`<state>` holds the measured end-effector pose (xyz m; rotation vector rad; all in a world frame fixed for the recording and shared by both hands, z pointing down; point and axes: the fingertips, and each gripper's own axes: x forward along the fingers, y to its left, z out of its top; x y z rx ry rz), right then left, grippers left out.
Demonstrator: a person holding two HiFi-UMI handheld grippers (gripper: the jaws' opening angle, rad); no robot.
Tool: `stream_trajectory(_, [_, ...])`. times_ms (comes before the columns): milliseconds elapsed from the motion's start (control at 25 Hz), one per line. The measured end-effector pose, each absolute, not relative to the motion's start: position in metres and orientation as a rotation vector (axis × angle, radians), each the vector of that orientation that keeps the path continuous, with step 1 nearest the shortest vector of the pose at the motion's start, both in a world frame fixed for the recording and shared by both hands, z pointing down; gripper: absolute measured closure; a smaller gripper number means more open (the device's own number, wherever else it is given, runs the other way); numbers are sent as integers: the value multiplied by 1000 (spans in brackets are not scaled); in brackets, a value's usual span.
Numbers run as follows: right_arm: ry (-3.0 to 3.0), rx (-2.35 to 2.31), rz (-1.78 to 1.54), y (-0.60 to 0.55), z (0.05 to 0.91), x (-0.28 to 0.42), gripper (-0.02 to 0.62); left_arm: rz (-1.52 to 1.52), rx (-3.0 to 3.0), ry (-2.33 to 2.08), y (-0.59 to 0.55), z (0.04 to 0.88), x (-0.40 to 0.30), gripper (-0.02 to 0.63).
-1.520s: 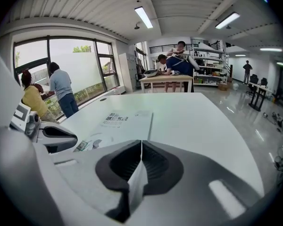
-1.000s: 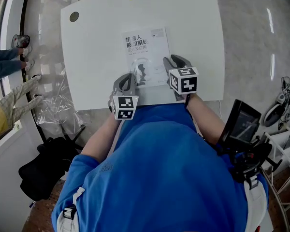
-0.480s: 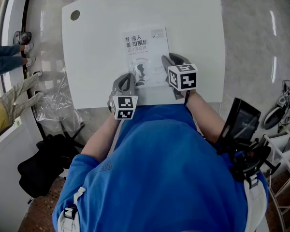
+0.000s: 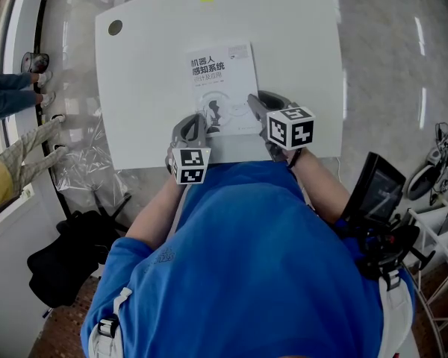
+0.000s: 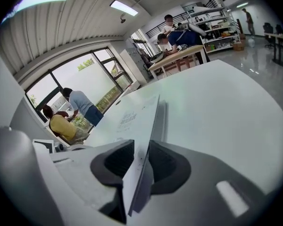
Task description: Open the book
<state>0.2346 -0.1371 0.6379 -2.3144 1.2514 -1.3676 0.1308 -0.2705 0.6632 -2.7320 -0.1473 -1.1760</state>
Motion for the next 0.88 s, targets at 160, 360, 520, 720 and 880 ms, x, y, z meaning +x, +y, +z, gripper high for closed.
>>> stream_trajectory(160, [1299,-2231,-1383,-131,632,211,506,-1167,-2732,-136,-269,660,130,600])
stream_trajectory(360, [1348,-2171,-1408,-124,633,185,522,-1164,-2729,-124,-269,664,131,600])
stream_trajectory(520, [1388,-2178,-1399,-124,632,179,556,-1170,-2722,-110,-268,669,131,600])
stream_trajectory(720, [1447,-2184,-1359,-129,620,175,566,-1173,-2721,-86,-268,670,130,600])
stream_trajectory(880, [1512,-2170,-1310,-138,605,170,572,-1173,-2724,-53,-271,668,128,600])
